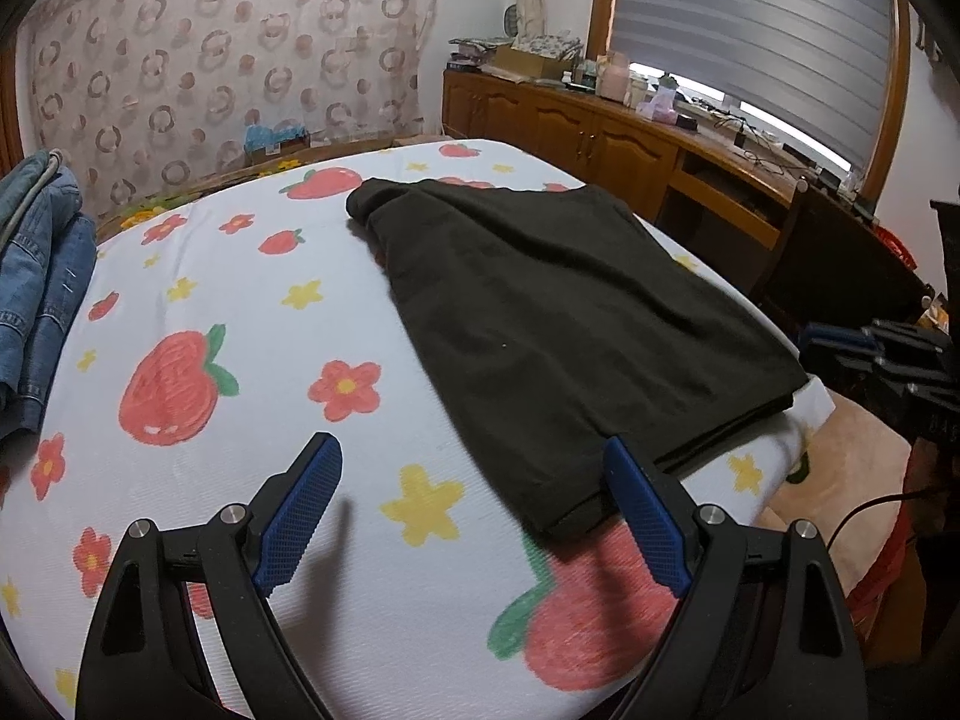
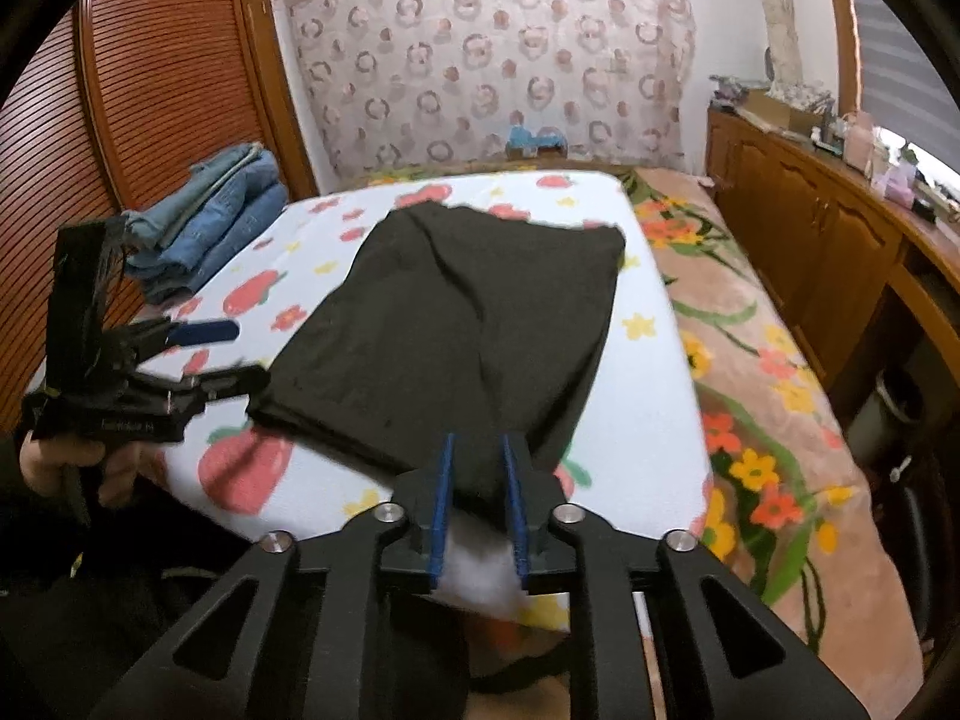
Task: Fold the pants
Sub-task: 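Move the right gripper to the shorts' leg hem while the left gripper approaches it, then close both grippers on the black shorts' leg hem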
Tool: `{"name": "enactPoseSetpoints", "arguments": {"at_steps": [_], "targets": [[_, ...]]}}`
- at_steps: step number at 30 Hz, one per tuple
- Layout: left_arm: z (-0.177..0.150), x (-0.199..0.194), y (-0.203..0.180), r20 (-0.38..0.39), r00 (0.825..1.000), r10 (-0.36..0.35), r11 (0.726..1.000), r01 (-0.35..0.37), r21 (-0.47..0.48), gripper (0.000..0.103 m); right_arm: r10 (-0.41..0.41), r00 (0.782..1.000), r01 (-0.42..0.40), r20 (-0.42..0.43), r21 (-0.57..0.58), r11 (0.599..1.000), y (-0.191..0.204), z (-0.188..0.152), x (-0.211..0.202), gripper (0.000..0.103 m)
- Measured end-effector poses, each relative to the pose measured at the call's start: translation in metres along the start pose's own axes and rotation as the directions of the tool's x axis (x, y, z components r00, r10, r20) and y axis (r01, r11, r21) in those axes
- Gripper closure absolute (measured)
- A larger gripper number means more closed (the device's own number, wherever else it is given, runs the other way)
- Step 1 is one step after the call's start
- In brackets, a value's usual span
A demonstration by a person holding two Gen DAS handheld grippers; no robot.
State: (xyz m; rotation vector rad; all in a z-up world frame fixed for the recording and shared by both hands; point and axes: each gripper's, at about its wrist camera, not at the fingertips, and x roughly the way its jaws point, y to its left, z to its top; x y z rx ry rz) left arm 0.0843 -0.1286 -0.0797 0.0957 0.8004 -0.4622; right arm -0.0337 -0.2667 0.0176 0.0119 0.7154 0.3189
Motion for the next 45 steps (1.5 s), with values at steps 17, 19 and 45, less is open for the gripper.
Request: {"name": "enactPoseSetpoints", "arguments": {"at_steps": [17, 19, 45], "targets": [[-0.009, 0.009, -0.008, -0.046, 0.998, -0.036, 0.999, 0.036, 0.010, 0.031, -0.087, 0.995, 0.088, -0.039, 0.034, 0.996, -0.006, -0.003, 0.039, 0.066], [-0.010, 0.009, -0.009, -0.044, 0.998, -0.035, 0.999, 0.036, 0.011, 0.031, -0.099, 0.994, 0.102, -0.053, 0.041, 0.994, -0.008, -0.002, 0.041, 0.063], [-0.010, 0.005, -0.012, -0.032, 0.998, -0.059, 0.998, 0.060, 0.019, 0.048, -0.208, 0.974, 0.210, -0.085, 0.014, 0.978, 0.006, -0.005, 0.039, 0.050]]}}
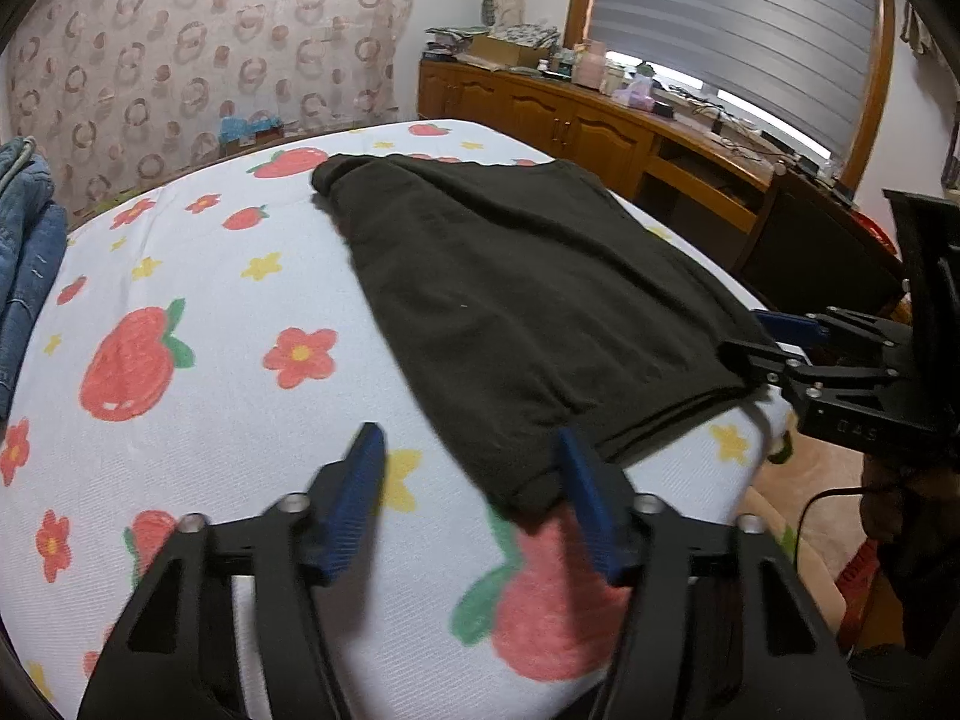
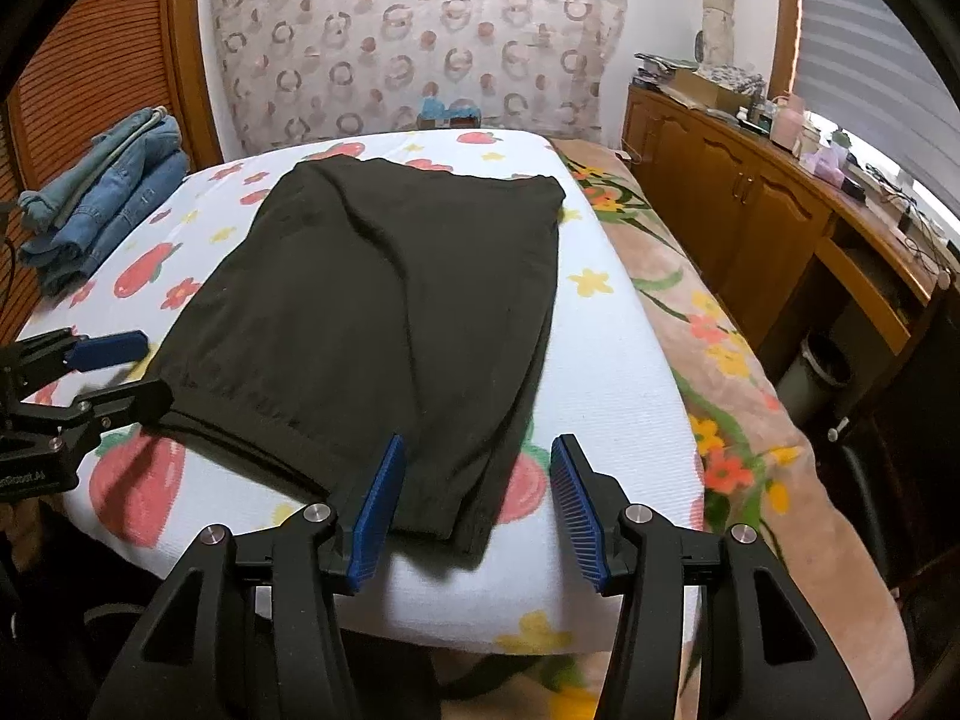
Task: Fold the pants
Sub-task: 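Close both grippers on the black shorts' leg hem, then lift the hem with both grippers and carry it toward the waistband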
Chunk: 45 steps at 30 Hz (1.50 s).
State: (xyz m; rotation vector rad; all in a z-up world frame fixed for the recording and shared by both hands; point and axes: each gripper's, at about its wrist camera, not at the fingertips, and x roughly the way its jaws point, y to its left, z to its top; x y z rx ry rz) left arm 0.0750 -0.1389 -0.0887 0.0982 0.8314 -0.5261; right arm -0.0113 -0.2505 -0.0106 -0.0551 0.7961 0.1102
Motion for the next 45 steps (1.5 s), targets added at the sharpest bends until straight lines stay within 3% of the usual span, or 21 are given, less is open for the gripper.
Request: {"name": "enactPoseSetpoints", "arguments": {"at_steps": [2, 5, 10, 13, 16, 20, 21, 32, 38, 45], "targets": [[-0.001, -0.001, -0.003, -0.001, 1.000, -0.019, 1.000, 0.019, -0.001, 0.059, 0.011, 1.000, -0.011, -0.006, 0.003, 1.000, -0.002, -0.001, 0.000, 0.054], [-0.001, -0.001, -0.006, -0.004, 0.999, -0.033, 0.999, 0.033, -0.012, 0.065, 0.045, 0.999, -0.045, -0.014, 0.012, 0.999, -0.005, 0.000, 0.000, 0.064], [-0.001, 0.000, -0.010, -0.012, 0.999, -0.048, 0.999, 0.048, -0.023, 0.066, 0.080, 0.997, -0.080, -0.007, 0.004, 0.997, -0.001, 0.000, 0.001, 0.085], [0.000, 0.002, -0.009, -0.013, 0.998, -0.055, 0.998, 0.055, -0.039, 0.065, 0.098, 0.995, -0.098, -0.002, 0.015, 0.995, -0.002, -0.001, 0.002, 0.092], [0.001, 0.004, -0.011, -0.010, 0.999, -0.046, 0.998, 0.046, -0.034, 0.065, 0.122, 0.993, -0.122, 0.006, 0.037, 0.992, -0.005, -0.002, 0.003, 0.094], [0.001, 0.002, -0.018, 0.000, 0.999, -0.045, 0.999, 0.045, 0.005, 0.089, 0.155, 0.988, -0.156, 0.025, 0.056, 0.986, -0.008, -0.004, 0.002, 0.095], [0.002, 0.001, -0.019, 0.003, 0.999, -0.042, 0.999, 0.042, 0.011, 0.091, 0.164, 0.986, -0.166, 0.031, 0.060, 0.984, -0.008, -0.004, 0.001, 0.095], [0.035, -0.061, -0.009, 0.177, 0.982, -0.072, 0.997, 0.073, -0.002, 0.094, 0.210, 0.965, -0.212, 0.158, 0.001, 0.977, -0.007, 0.027, -0.041, 0.096], [0.064, -0.111, 0.000, 0.288, 0.956, -0.059, 0.998, 0.059, 0.008, 0.094, 0.246, 0.936, -0.240, 0.252, -0.055, 0.969, 0.000, 0.059, -0.078, 0.096], [0.094, -0.174, 0.011, 0.419, 0.908, -0.007, 1.000, -0.003, 0.023, 0.094, 0.308, 0.881, -0.275, 0.358, -0.141, 0.951, 0.016, 0.095, -0.132, 0.096]]}}
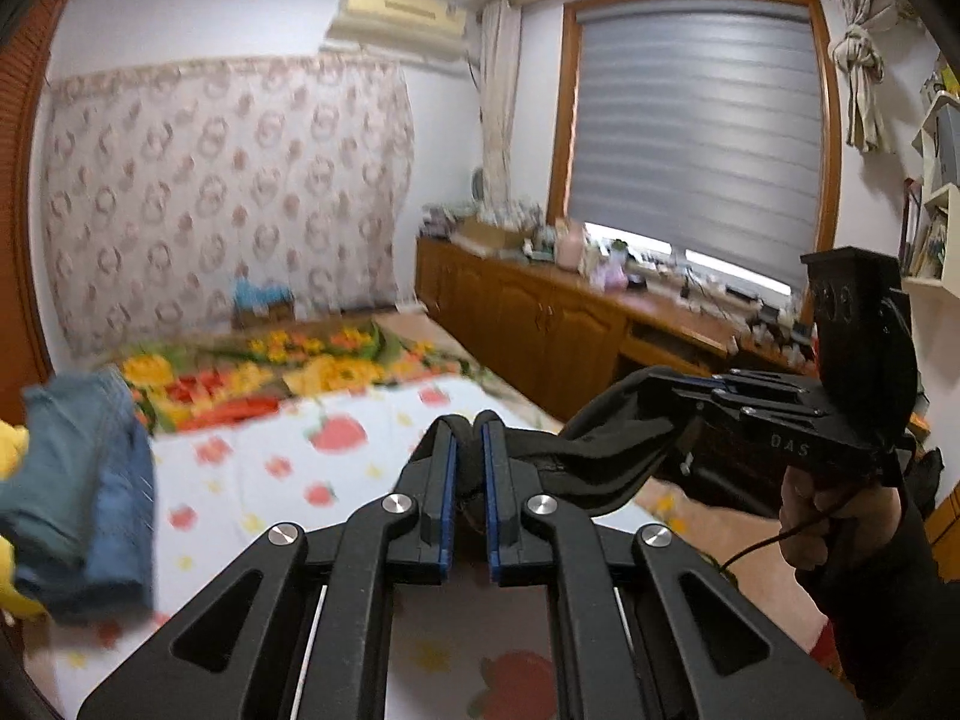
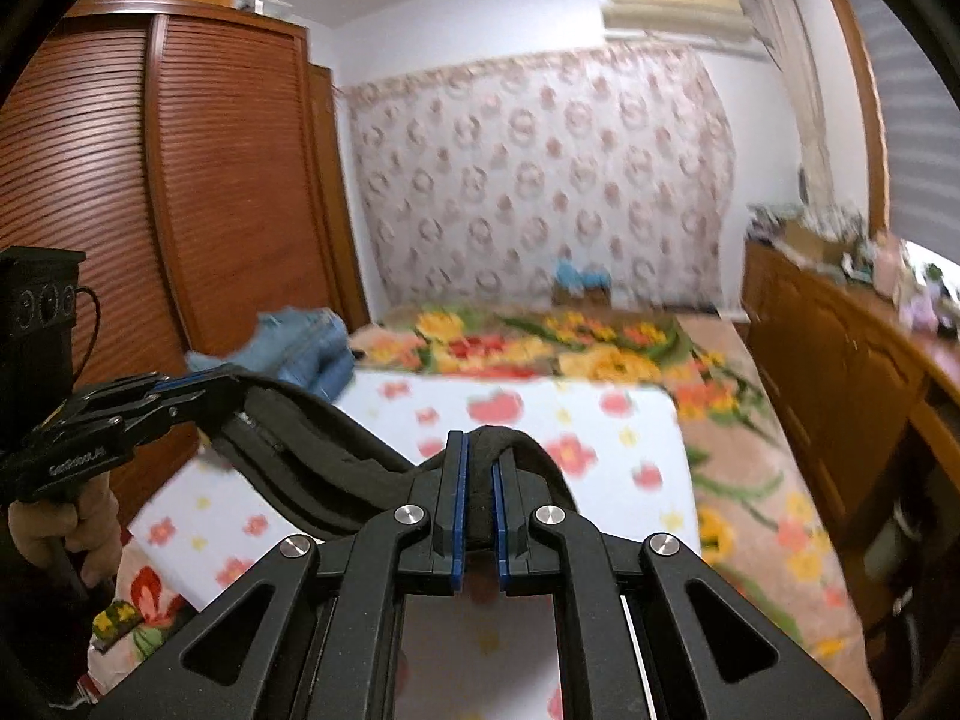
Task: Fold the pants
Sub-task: 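Lift the hem with both grippers and carry it toward the waistband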
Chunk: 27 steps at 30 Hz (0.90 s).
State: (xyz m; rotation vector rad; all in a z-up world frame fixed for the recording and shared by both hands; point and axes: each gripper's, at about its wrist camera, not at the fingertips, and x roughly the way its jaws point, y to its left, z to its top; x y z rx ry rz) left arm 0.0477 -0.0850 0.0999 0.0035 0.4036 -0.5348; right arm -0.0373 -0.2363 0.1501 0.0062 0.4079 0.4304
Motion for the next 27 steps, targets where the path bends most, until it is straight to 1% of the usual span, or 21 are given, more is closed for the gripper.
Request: {"name": "enactPoseSetpoints", "arguments": {"at_steps": [3, 5, 9, 10, 11, 12, 15, 17, 18, 19, 20, 23, 24, 27], "targets": [[0.008, -0.003, 0.017, 0.016, 0.999, 0.044, 0.999, -0.044, 0.009, 0.094, 0.017, 1.000, -0.016, 0.018, -0.029, 0.999, 0.012, 0.012, -0.002, 0.096], [0.007, 0.001, 0.029, 0.014, 0.998, 0.060, 0.998, -0.060, 0.001, 0.094, 0.040, 0.999, -0.040, 0.008, -0.028, 0.999, 0.013, 0.017, 0.008, 0.096], [0.015, 0.019, 0.062, 0.018, 0.993, 0.118, 0.993, -0.117, -0.007, 0.094, 0.051, 0.999, -0.052, -0.014, -0.048, 0.998, 0.006, 0.033, 0.054, 0.096], [0.019, 0.024, 0.068, 0.019, 0.991, 0.133, 0.991, -0.133, -0.003, 0.094, 0.045, 0.999, -0.046, -0.018, -0.060, 0.997, 0.007, 0.041, 0.067, 0.096], [0.027, 0.029, 0.076, 0.025, 0.989, 0.147, 0.989, -0.146, -0.004, 0.094, 0.041, 0.999, -0.042, -0.023, -0.065, 0.997, -0.005, 0.049, 0.085, 0.096], [0.037, 0.034, 0.086, 0.037, 0.987, 0.154, 0.988, -0.153, -0.013, 0.094, 0.038, 0.999, -0.039, -0.021, -0.068, 0.997, -0.007, 0.058, 0.097, 0.096], [0.061, 0.035, 0.098, 0.076, 0.982, 0.175, 0.985, -0.175, -0.003, 0.094, 0.032, 0.999, -0.030, 0.018, -0.073, 0.997, -0.012, 0.085, 0.118, 0.097], [0.066, 0.035, 0.100, 0.082, 0.979, 0.185, 0.982, -0.187, 0.023, 0.094, 0.026, 0.999, -0.023, 0.034, -0.082, 0.996, -0.011, 0.094, 0.125, 0.097], [0.065, 0.036, 0.102, 0.077, 0.979, 0.189, 0.981, -0.192, 0.029, 0.094, 0.025, 0.999, -0.022, 0.032, -0.086, 0.996, -0.009, 0.095, 0.132, 0.097], [0.062, 0.038, 0.104, 0.070, 0.979, 0.192, 0.980, -0.194, 0.032, 0.094, 0.030, 0.999, -0.029, 0.013, -0.091, 0.995, -0.010, 0.094, 0.138, 0.097], [0.055, 0.042, 0.107, 0.050, 0.979, 0.197, 0.979, -0.198, 0.036, 0.094, 0.034, 0.999, -0.035, -0.013, -0.101, 0.994, -0.003, 0.080, 0.144, 0.096], [0.031, 0.052, 0.111, -0.006, 0.980, 0.200, 0.979, -0.200, 0.037, 0.094, 0.035, 0.996, -0.043, -0.084, -0.098, 0.994, -0.003, 0.063, 0.168, 0.097], [0.019, 0.057, 0.111, -0.035, 0.978, 0.207, 0.978, -0.205, 0.043, 0.094, 0.032, 0.993, -0.043, -0.113, -0.095, 0.995, -0.003, 0.055, 0.177, 0.097], [-0.004, 0.059, 0.110, -0.066, 0.976, 0.209, 0.978, -0.207, 0.036, 0.094, 0.025, 0.985, -0.043, -0.168, -0.108, 0.993, 0.004, 0.038, 0.192, 0.097]]}}
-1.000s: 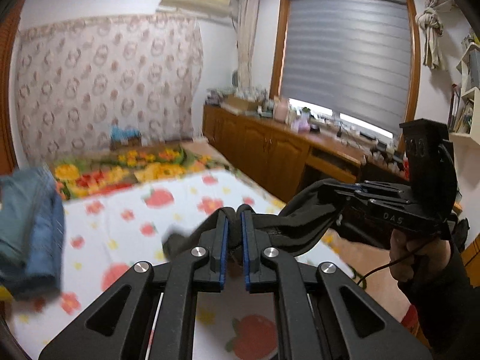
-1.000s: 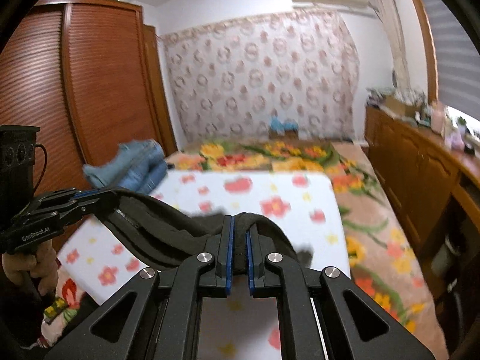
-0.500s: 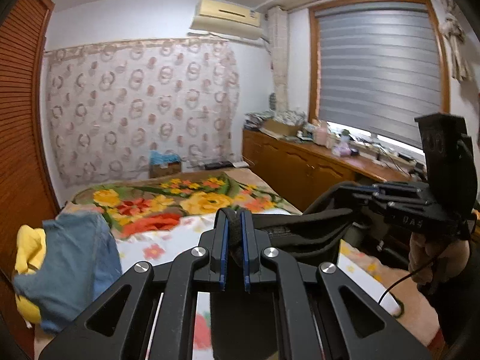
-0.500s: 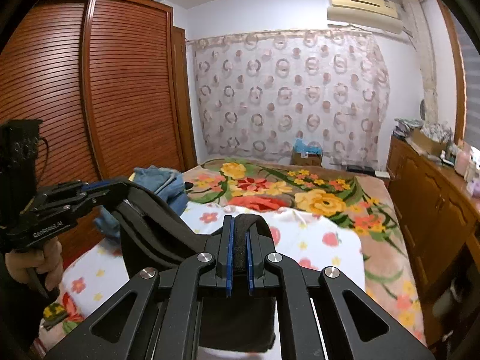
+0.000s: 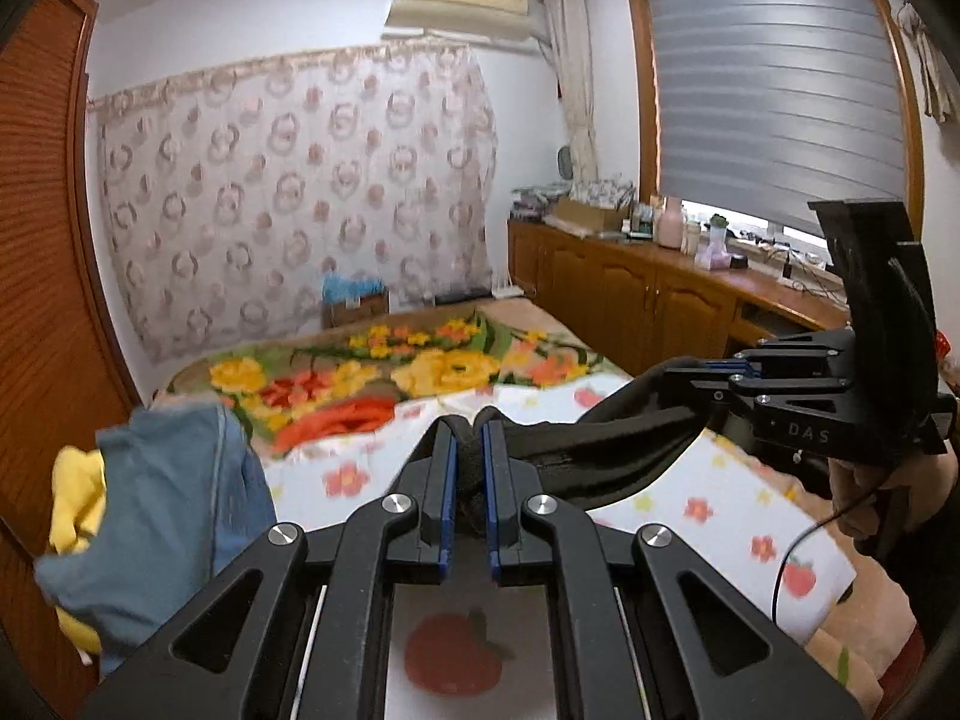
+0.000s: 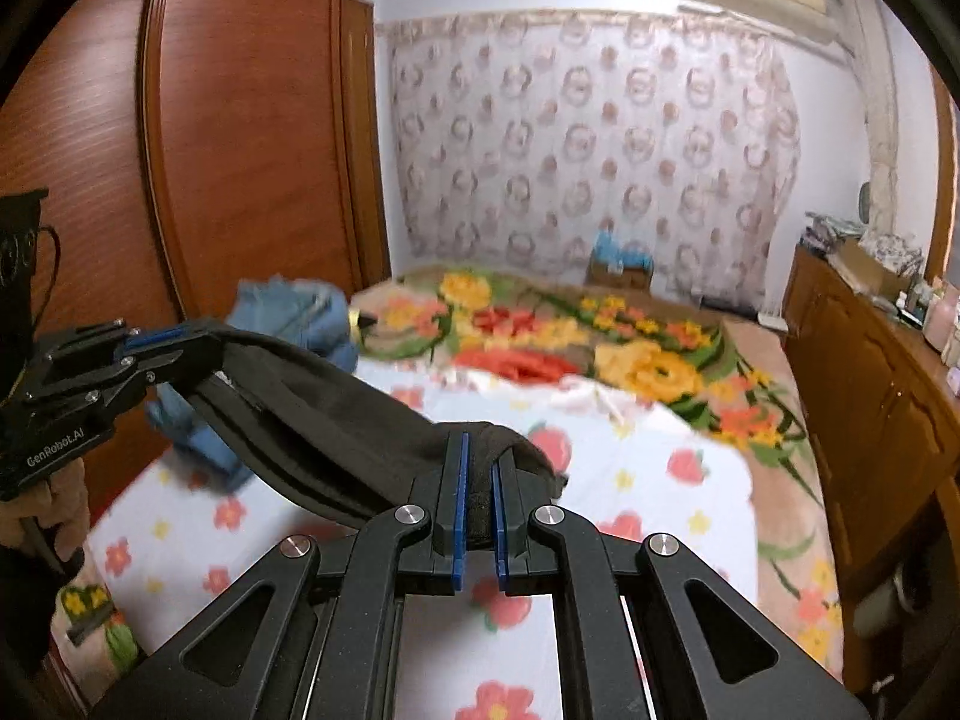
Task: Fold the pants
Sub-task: 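Lift the hem with both grippers and carry it toward the waistband, then lower the held hem onto the shorts with both grippers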
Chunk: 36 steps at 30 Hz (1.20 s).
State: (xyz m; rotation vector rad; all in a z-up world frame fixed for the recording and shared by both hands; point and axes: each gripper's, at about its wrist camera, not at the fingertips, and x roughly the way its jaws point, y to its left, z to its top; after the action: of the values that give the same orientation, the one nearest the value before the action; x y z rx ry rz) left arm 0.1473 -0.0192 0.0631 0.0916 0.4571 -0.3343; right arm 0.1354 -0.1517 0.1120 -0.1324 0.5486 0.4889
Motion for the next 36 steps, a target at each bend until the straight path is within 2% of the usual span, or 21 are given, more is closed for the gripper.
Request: {"name": "enactPoseSetpoints", "arguments": {"at_steps": [6, 11, 31, 36], "targets": [[-0.027, -0.008, -0.011, -0.041, 0.999, -0.027, 1.000, 0.026, -0.010, 0.094, 0.001, 0.999, -0.001, -0.055, -0.002, 1.000, 0.007, -0.005, 0.004, 0.097], [-0.040, -0.016, -0.019, -0.062, 0.997, -0.035, 0.999, 0.035, -0.010, 0.094, -0.003, 0.997, 0.002, -0.080, -0.010, 1.000, 0.011, -0.005, -0.012, 0.096], [-0.076, -0.034, -0.017, -0.088, 0.993, -0.072, 0.996, 0.067, -0.059, 0.094, 0.032, 0.990, -0.035, -0.136, -0.022, 0.999, 0.017, -0.020, -0.019, 0.096], [-0.087, -0.037, -0.019, -0.093, 0.990, -0.102, 0.991, 0.094, -0.091, 0.094, 0.042, 0.988, -0.043, -0.148, -0.009, 0.999, 0.015, -0.028, -0.026, 0.096]]}}
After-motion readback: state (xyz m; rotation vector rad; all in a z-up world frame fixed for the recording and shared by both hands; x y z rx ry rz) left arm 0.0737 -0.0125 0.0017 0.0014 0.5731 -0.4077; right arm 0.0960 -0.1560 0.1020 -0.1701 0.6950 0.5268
